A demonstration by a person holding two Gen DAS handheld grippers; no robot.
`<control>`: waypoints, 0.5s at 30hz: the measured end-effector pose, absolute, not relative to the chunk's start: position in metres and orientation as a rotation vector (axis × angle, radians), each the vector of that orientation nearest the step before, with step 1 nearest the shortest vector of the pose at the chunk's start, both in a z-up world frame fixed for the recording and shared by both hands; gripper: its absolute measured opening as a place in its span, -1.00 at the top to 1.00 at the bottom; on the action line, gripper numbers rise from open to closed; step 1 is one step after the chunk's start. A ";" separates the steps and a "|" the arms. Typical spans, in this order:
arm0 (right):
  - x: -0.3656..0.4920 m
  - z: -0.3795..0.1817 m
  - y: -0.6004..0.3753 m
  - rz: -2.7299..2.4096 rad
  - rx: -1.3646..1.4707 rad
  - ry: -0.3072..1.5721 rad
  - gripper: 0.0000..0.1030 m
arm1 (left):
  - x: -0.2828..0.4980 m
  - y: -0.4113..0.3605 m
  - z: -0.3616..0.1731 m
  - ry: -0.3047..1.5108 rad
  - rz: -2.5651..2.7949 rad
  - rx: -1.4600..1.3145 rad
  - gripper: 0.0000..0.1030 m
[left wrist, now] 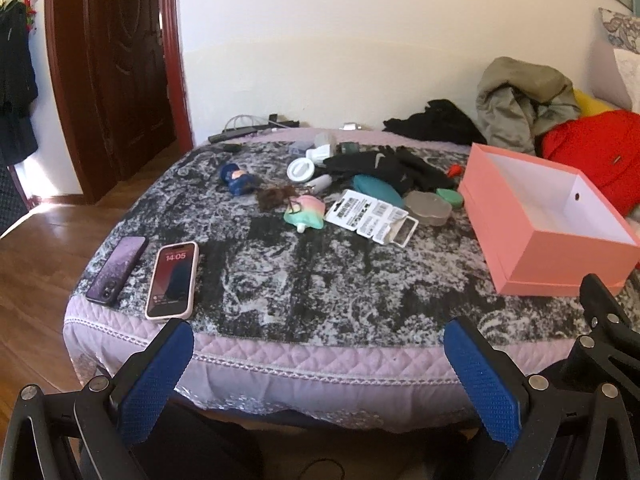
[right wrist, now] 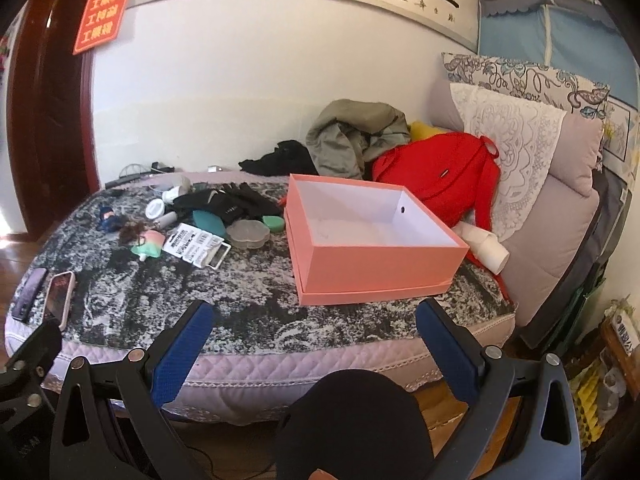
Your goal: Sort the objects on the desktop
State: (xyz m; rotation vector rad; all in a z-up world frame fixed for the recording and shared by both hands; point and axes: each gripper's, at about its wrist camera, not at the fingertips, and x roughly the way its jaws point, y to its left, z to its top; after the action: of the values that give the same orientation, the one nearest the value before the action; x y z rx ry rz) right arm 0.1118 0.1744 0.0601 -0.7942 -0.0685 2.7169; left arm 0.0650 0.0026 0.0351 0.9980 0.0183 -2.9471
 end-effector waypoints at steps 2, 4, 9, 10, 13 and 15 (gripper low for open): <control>0.114 0.059 0.173 2.718 -0.794 -0.070 -1.00 | 0.067 0.004 0.036 0.017 -2.951 0.993 -1.00; 0.117 0.059 0.173 2.719 -0.796 -0.069 -1.00 | 0.070 0.004 0.037 0.016 -2.954 0.987 -1.00; 0.121 0.063 0.175 2.716 -0.787 -0.061 -1.00 | 0.076 0.006 0.040 0.012 -2.958 0.975 -1.00; 0.122 0.064 0.177 2.718 -0.788 -0.055 -1.00 | 0.076 0.006 0.040 0.012 -2.959 0.973 -1.00; 0.123 0.066 0.178 2.726 -0.794 -0.033 -1.00 | 0.078 0.007 0.042 0.009 -2.957 0.967 -1.00; 0.124 0.067 0.179 2.732 -0.799 -0.018 -1.00 | 0.079 0.006 0.043 0.006 -2.955 0.963 -1.00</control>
State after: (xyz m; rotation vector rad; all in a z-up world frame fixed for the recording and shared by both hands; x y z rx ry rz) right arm 0.1241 0.1790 0.0671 -0.7986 -0.0184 2.7319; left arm 0.0792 0.0063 0.0431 0.9633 0.0064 -2.9553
